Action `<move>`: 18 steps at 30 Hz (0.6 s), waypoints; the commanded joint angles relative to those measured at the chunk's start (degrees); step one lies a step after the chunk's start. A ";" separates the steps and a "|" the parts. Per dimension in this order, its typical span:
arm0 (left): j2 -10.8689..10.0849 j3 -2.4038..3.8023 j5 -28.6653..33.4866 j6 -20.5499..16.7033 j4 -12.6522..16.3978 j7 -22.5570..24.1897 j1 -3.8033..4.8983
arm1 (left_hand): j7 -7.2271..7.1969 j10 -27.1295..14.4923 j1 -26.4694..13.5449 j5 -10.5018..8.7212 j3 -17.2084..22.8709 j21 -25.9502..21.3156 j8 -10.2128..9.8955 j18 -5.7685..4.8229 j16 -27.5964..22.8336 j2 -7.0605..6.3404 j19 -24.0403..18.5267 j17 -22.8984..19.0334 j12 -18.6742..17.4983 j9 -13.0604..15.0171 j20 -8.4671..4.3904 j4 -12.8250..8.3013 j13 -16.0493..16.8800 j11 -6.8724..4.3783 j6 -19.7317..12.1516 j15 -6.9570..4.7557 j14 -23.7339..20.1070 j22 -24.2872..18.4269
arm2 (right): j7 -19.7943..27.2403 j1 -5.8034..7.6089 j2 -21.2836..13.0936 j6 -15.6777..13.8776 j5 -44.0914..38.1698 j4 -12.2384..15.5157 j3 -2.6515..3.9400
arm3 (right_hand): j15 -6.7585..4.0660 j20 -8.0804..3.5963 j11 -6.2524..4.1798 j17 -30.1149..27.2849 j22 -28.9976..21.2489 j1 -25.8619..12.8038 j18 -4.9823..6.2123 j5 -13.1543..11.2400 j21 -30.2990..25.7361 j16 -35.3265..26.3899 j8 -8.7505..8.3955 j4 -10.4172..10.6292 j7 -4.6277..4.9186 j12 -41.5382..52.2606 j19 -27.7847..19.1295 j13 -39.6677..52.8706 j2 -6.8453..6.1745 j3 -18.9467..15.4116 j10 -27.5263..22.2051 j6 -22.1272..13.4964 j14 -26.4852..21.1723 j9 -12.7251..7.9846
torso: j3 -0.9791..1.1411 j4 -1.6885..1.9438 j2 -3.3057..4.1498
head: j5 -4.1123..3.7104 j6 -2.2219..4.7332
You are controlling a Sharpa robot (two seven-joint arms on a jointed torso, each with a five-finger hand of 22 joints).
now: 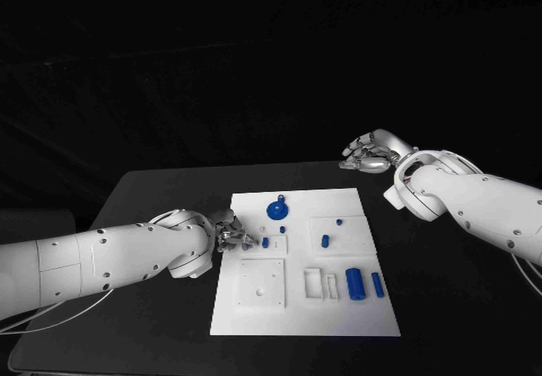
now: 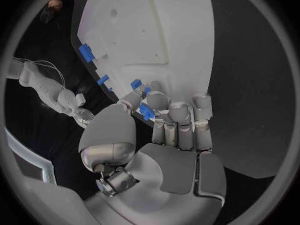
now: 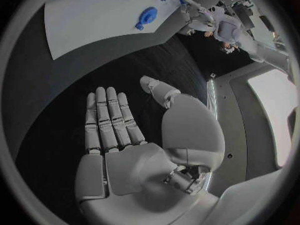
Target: Assemble the parts on the task board
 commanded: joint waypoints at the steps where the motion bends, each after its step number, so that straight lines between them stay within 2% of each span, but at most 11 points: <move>1: -0.07 0.10 2.69 1.06 0.31 1.43 0.08 | 0.11 -0.64 1.61 -0.63 0.74 -0.32 -0.62 0.57 -0.50 2.56 -0.58 -0.13 -0.31 0.06 -7.72 -0.88 0.05 0.10 -0.65 -0.13 -0.58 0.06 | 0.52 -0.03 0.01 0.85 -0.03 -0.01 0.02 | 0.36 0.15 0.12 -0.07 0.09 -0.57 -0.89 0.24 -0.30 -0.27 0.24 0.09 0.27 -0.37 -0.43 -0.08 0.14 -0.45 0.32 -0.48 -0.20 -0.09 | -0.02 -0.01 -0.01 | 0.00 0.03; 3: -0.15 0.43 3.24 1.30 0.38 1.71 0.08 | 0.27 -1.08 1.57 -2.09 0.87 -0.53 -1.06 0.41 -0.70 3.57 -0.90 -0.25 -0.48 0.34 -7.60 -1.23 0.29 0.25 -0.90 0.04 -0.89 0.08 | 0.53 -0.03 -0.01 0.86 -0.03 0.00 0.02 | 0.37 0.16 0.12 -0.10 0.12 -0.61 -0.89 0.27 -0.31 -0.28 0.24 0.14 0.27 -0.40 -0.44 -0.09 0.13 -0.48 0.33 -0.49 -0.20 -0.10 | -0.01 0.00 0.01 | 0.00 0.04; 6: -0.28 1.09 4.06 1.79 0.42 2.37 0.07 | 0.36 -1.44 1.45 -3.30 0.83 -0.65 -1.36 0.30 -0.80 4.46 -1.09 -0.32 -0.58 0.72 -7.54 -1.60 0.56 0.32 -1.14 0.11 -1.10 0.14 | 0.58 -0.05 0.00 0.99 -0.03 0.00 0.02 | 0.37 0.16 0.12 -0.12 0.13 -0.64 -0.89 0.31 -0.33 -0.28 0.24 0.18 0.28 -0.42 -0.44 -0.10 0.14 -0.50 0.35 -0.49 -0.21 -0.11 | -0.01 -0.02 0.02 | -0.03 0.07; 9: -0.73 1.76 6.14 2.39 0.66 3.68 0.08 | 0.46 -1.85 1.13 -3.67 0.60 -0.75 -1.57 0.20 -0.89 5.08 -1.29 -0.39 -0.63 1.17 -7.48 -1.80 0.85 0.43 -1.53 0.19 -1.39 0.19 | 0.92 -0.07 -0.03 0.96 -0.03 0.10 0.02 | 0.37 0.15 0.12 -0.13 0.15 -0.64 -0.88 0.35 -0.34 -0.28 0.24 0.18 0.27 -0.45 -0.45 -0.11 0.14 -0.51 0.35 -0.50 -0.21 -0.11 | -0.01 0.00 0.00 | -0.03 0.10; 11: -0.94 2.48 7.62 3.23 0.62 5.17 0.14 | 0.50 -2.04 1.03 -3.75 0.47 -0.80 -1.60 0.17 -0.90 5.27 -1.40 -0.41 -0.63 1.41 -7.46 -1.95 0.98 0.47 -1.69 0.22 -1.53 0.22 | 1.26 -0.08 -0.06 0.94 -0.03 0.21 0.02 | 0.38 0.13 0.11 -0.19 0.19 -0.45 -0.87 0.40 -0.40 -0.29 0.26 0.04 0.26 -0.51 -0.50 -0.13 0.14 -0.50 0.39 -0.49 -0.24 -0.13 | -0.01 0.01 -0.01 | -0.07 0.15; 13: -1.29 2.93 10.75 4.02 0.50 7.80 0.57 | 0.53 -2.19 0.99 -3.77 0.38 -0.85 -1.63 0.14 -0.90 5.32 -1.53 -0.41 -0.64 1.62 -7.44 -2.14 1.10 0.49 -1.83 0.24 -1.64 0.24 | 1.60 -0.09 -0.06 0.82 -0.03 0.38 0.02 | 0.39 0.12 0.11 -0.27 0.27 -0.19 -0.86 0.39 -0.46 -0.30 0.27 -0.21 0.25 -0.61 -0.54 -0.16 0.15 -0.54 0.43 -0.50 -0.26 -0.15 | -0.01 0.02 -0.02 | -0.10 0.24; 18: -2.22 3.27 16.77 6.07 -0.16 13.60 2.09 | 0.69 -2.76 0.89 -3.83 0.25 -1.13 -1.80 0.02 -1.03 5.52 -1.98 -0.48 -0.83 2.19 -7.33 -2.54 1.32 0.64 -2.36 0.37 -2.15 0.23 | 2.48 -0.16 -0.18 0.81 -0.03 1.30 0.02 | 0.41 0.13 0.10 -0.39 0.41 0.18 -0.86 0.36 -0.54 -0.29 0.31 -0.60 0.24 -0.76 -0.55 -0.18 0.27 -0.61 0.52 -0.48 -0.27 -0.18 | -0.01 0.03 -0.03 | -0.10 0.59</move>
